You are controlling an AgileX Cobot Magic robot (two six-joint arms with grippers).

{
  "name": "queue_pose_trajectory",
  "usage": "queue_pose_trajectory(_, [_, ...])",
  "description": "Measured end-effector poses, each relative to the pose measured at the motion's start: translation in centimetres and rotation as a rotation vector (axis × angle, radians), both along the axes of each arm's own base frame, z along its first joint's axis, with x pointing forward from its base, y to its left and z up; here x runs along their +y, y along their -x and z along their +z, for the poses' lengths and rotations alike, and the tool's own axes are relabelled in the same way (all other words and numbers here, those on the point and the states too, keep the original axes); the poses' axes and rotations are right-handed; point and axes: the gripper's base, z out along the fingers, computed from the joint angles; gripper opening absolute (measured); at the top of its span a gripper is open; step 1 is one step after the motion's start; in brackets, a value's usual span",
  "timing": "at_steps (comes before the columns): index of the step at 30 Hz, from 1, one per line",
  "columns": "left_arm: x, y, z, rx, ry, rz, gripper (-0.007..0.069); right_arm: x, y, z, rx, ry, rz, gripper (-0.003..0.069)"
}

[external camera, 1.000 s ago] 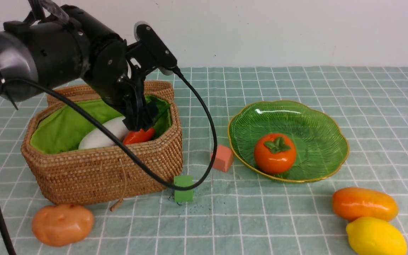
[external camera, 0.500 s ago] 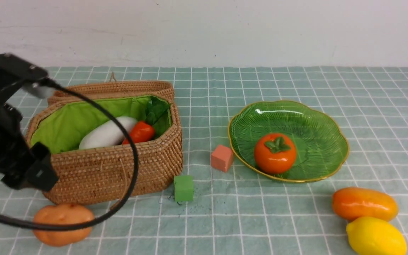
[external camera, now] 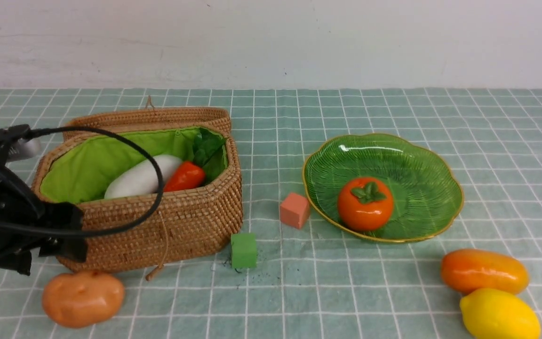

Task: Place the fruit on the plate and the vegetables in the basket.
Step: Grab a potato with your left arm and place it in the basket on the left

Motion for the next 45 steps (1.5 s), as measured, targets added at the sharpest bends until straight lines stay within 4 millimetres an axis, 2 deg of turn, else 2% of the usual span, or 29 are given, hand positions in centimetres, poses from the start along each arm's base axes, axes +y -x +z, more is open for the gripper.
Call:
queue_pose_trajectory(2, [-0.1, -0.1, -0.5, 0.019, -0.032, -0.068, 0.0573, 0.0, 0.0, 0.0, 0.0, 0.0, 0.0, 0.0242])
queue_pose_trajectory(5, [-1.4, 0.2, -0.7, 0.011, -0.145, -0.34, 0.0578, 0.0, 0.0, 0.0, 0.0, 0.0, 0.0, 0.0242])
queue_pose_trajectory(6, [-2.6, 0.5, -0.8, 0.015, -0.215, -0.523, 0.0585, 0.0, 0.0, 0.0, 0.0, 0.0, 0.0, 0.0242])
queue_pose_trajectory(7, [-2.7, 0.5, -0.8, 0.013, -0.234, -0.56, 0.0586, 0.0, 0.0, 0.0, 0.0, 0.0, 0.0, 0.0242])
queue_pose_trajectory(9, [-4.0, 0.8, -1.0, 0.001, -0.328, -0.75, 0.0595, 0.0, 0.0, 0.0, 0.0, 0.0, 0.0, 0.0242])
queue_pose_trajectory(11, [-4.2, 0.6, -1.2, -0.007, -0.384, -0.8, 0.0596, 0.0, 0.0, 0.0, 0.0, 0.0, 0.0, 0.0242])
queue_pose_trajectory(14, [-3.7, 0.0, -1.6, -0.002, -0.484, -0.853, 0.0596, 0.0, 0.0, 0.0, 0.0, 0.0, 0.0, 0.0242])
queue_pose_trajectory(19, [-3.3, -0.1, -2.1, -0.003, -0.538, -0.88, 0.0596, 0.0, 0.0, 0.0, 0.0, 0.001, 0.0, 0.0242])
queue_pose_trajectory(22, [-3.3, 0.1, -3.0, -0.022, -0.541, -0.89, 0.0596, 0.0, 0.0, 0.0, 0.0, 0.001, 0.0, 0.0242])
queue_pose_trajectory(27, [-3.3, 0.8, -5.9, -0.034, -0.54, -0.92, 0.0596, 0.0, 0.0, 0.0, 0.0, 0.002, 0.0, 0.0242])
queue_pose_trajectory(31, [-3.6, -0.2, -7.5, -0.078, -0.551, -0.93, 0.0598, 0.0, 0.0, 0.0, 0.0, 0.002, 0.0, 0.0242])
queue_pose_trajectory(40, [-3.8, -1.3, -8.9, -0.087, -0.564, -0.953, 0.0601, 0.0, 0.0, 0.0, 0.0, 0.003, 0.0, 0.0242])
queue_pose_trajectory(45, [-3.9, -0.7, -9.7, -0.017, -0.506, -0.93, 0.0524, 0.0, 0.0, 0.0, 0.0, 0.003, 0.0, 0.0242])
